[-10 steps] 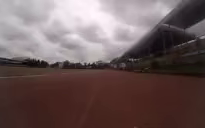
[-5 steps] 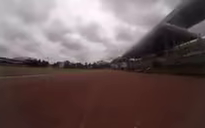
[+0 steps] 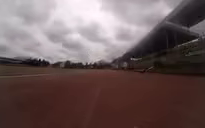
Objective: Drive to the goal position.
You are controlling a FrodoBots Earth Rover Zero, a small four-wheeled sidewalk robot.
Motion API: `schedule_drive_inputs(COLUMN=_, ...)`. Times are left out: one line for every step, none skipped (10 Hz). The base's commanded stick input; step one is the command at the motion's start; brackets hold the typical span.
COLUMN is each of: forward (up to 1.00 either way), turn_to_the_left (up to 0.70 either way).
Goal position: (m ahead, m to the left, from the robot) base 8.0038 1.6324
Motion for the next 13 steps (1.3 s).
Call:
schedule_drive_inputs(forward=0.70, turn_to_the_left=-0.14)
schedule_drive_inputs(forward=0.70, turn_to_the_left=-0.30)
schedule_drive_inputs(forward=0.70, turn_to_the_left=-0.35)
schedule_drive_inputs(forward=0.70, turn_to_the_left=-0.35)
schedule_drive_inputs(forward=0.70, turn_to_the_left=-0.35)
schedule_drive_inputs(forward=0.70, turn_to_the_left=-0.35)
schedule_drive_inputs(forward=0.70, turn_to_the_left=-0.26)
schedule_drive_inputs(forward=0.70, turn_to_the_left=-0.15)
schedule_drive_inputs(forward=0.70, turn_to_the_left=-0.08)
schedule_drive_inputs(forward=0.70, turn_to_the_left=-0.01)
schedule_drive_inputs(forward=0.70, turn_to_the_left=0.00)
schedule_drive_inputs(forward=0.70, turn_to_the_left=0.00)
schedule_drive_inputs(forward=0.70, turn_to_the_left=0.00)
